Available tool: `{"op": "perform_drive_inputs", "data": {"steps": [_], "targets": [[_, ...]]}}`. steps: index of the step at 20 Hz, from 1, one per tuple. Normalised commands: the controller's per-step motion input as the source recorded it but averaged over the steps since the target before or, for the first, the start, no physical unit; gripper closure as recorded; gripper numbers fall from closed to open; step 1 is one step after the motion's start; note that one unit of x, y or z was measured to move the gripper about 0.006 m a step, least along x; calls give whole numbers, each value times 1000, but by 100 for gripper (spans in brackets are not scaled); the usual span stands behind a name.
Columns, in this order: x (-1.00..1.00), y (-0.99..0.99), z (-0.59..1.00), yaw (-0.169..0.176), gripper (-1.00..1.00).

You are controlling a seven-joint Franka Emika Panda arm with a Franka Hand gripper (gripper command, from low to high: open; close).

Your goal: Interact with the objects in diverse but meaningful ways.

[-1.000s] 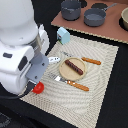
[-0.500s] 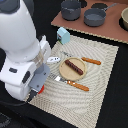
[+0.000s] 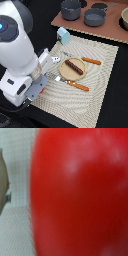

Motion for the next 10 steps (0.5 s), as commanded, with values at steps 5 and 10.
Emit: {"op": "perform_drive_inputs", "data": {"steps": [5, 10], "targets": [[50, -70, 409, -12, 100], [175, 214, 1000, 17, 100]]}}
